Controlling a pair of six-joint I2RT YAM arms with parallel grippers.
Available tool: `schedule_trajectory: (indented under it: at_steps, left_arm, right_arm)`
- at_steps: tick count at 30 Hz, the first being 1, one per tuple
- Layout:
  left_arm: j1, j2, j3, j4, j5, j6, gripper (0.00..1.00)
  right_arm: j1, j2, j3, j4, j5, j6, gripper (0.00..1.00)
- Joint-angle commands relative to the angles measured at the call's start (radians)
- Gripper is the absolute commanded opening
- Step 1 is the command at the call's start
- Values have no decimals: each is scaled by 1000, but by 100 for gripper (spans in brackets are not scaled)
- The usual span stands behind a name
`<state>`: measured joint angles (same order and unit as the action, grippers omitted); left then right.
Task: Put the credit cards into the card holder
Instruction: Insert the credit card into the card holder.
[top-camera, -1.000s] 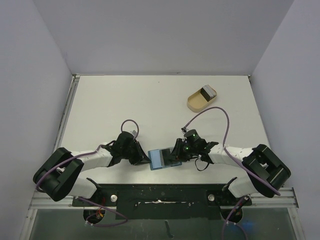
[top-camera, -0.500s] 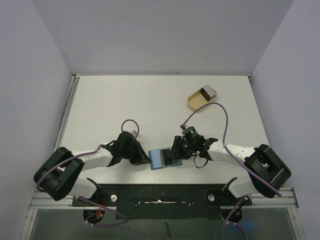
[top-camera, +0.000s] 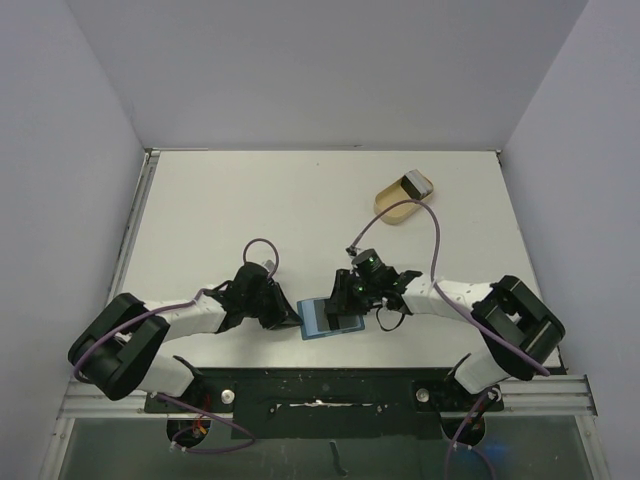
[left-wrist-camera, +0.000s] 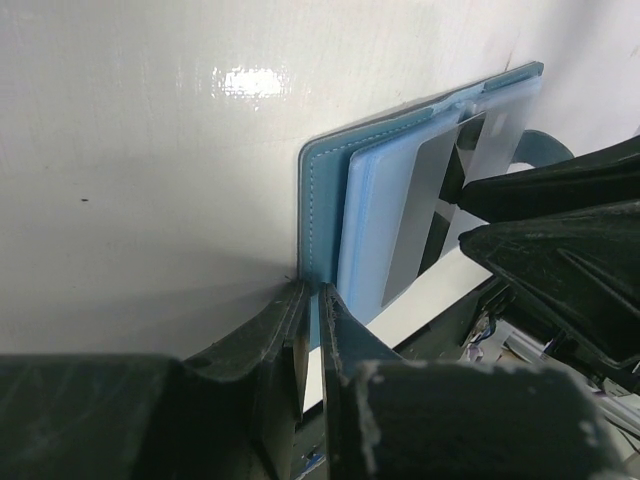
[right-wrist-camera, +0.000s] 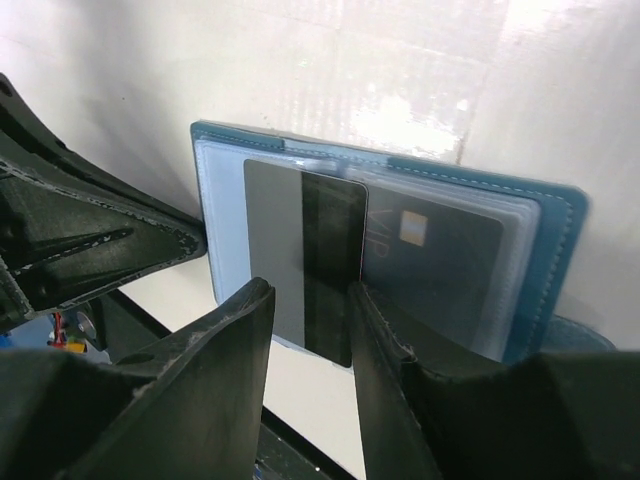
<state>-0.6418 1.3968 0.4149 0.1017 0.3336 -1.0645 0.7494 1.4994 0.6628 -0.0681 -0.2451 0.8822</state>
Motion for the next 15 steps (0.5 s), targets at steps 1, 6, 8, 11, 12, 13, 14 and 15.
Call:
schedule_trajectory:
  at_steps: [1,6,8,11,12,13,14,15]
  left_arm:
    - [-4,18,24,9,-18,19,9]
    - [-5,19,34,5,-19,23,9]
    - [-5,19,36,2,-20,24,9]
    - [-5,14,39,-6,-22,28,9]
    - [-4,12,42,-11,-24,30,9]
    - [-4,10,46,-19,-28,34,9]
    - [-3,8,51,-29,-33,37,9]
    - [-3,4,56,-41,-39,41,9]
  right_arm:
    - [26,19,46,38,-11,-20,37]
    - [51,35,55,67,-28,-20,36]
    - [56,42,57,75,-34,-16,36]
    - [62,46,53,104,-48,-4,36]
    - [63,45,52,115,-52,2,36]
    - [66,44,51,121,-55,6,36]
    - [67,43,52,124,-57,6,36]
    - [67,41,53,124,-56,7,36]
